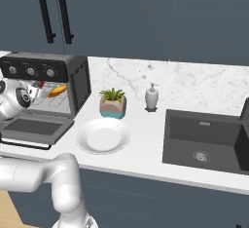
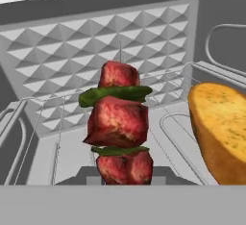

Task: Pick up the kebab skewer and baguette bread, and place them inside the toaster oven. Close the toaster oven door and start by setting the timer.

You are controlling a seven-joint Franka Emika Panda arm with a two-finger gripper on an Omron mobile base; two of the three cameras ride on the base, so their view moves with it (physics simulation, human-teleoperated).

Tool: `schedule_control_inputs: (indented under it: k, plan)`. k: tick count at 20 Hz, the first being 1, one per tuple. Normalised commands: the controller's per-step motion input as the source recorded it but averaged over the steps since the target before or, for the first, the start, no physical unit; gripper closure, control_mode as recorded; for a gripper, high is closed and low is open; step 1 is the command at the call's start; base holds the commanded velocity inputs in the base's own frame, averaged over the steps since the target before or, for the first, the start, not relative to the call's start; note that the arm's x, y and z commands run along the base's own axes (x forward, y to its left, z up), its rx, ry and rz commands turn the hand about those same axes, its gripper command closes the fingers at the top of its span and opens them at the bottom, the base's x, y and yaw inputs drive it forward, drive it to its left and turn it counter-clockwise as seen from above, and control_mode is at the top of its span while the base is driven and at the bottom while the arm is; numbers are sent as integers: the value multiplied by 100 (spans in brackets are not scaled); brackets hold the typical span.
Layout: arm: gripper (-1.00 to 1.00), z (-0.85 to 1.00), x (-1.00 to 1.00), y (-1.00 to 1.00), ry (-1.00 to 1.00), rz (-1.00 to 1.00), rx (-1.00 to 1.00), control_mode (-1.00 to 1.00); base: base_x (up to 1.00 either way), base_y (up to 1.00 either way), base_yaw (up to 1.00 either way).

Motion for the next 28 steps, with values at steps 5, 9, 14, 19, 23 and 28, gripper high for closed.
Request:
schedule_control_inputs:
  k: [5,9,14,19,23,28]
  plan:
    - [100,0,29,0,-2,0,0,-100,0,0,0]
    - [100,3,44,0,0,0,0,-100,0,0,0]
    - [100,0,26,0,0,0,0,-100,0,0,0]
    - [-100,-5,0,0,0,0,0,-100,0,0,0]
    - [-100,0,0,0,0,0,0,-100,0,0,0]
    - [-100,0,0,0,0,0,0,-100,0,0,0]
